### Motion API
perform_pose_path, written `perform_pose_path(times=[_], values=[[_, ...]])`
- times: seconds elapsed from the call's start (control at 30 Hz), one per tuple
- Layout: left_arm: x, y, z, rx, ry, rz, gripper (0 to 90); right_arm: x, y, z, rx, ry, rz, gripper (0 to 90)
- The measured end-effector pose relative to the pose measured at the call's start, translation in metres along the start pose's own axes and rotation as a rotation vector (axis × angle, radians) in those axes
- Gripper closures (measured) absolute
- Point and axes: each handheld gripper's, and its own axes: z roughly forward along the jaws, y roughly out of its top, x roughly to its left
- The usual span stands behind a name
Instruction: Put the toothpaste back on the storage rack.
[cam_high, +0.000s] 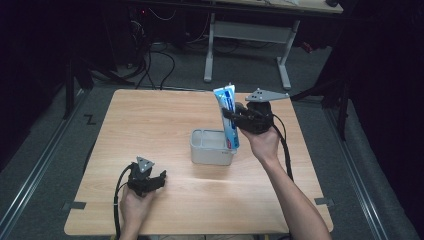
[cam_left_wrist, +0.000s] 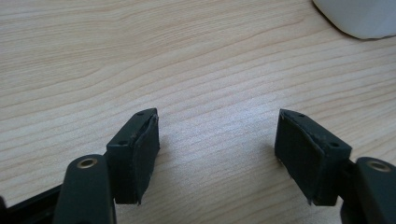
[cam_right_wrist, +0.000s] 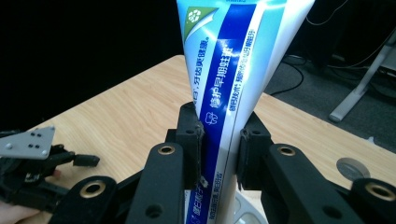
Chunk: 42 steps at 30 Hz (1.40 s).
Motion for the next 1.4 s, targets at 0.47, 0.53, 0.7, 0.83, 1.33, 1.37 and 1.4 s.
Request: perform_pose_path(times=[0.47, 0.53, 0.7, 0.83, 1.33, 1.37, 1.4], values=[[0.000, 0.000, 0.000, 0.001, -0.001, 0.002, 31.1, 0.001, 0.007, 0.030, 0.010, -0.007, -0.001, 74.7], [0.000, 0.001, 0.000, 0.005, -0.003, 0.002, 31.2, 0.001, 0.008, 0.032, 0.005, -0.003, 0.004, 74.7], [0.000, 0.001, 0.000, 0.005, -0.003, 0.002, 31.1, 0.004, 0.011, 0.039, 0.000, -0.001, -0.005, 74.5], [0.000, 0.001, 0.000, 0.006, -0.003, 0.002, 31.2, 0.005, 0.014, 0.044, -0.007, -0.003, -0.009, 74.3], [0.000, 0.000, 0.000, 0.003, -0.004, 0.004, 30.9, 0.011, 0.009, 0.065, 0.027, -0.011, -0.049, 74.0], [0.000, 0.000, 0.000, 0.003, -0.004, 0.006, 30.9, 0.011, 0.009, 0.066, 0.031, -0.011, -0.056, 73.9], [0.000, 0.000, 0.000, 0.003, -0.004, 0.005, 30.9, 0.012, 0.008, 0.068, 0.037, -0.011, -0.057, 73.9]])
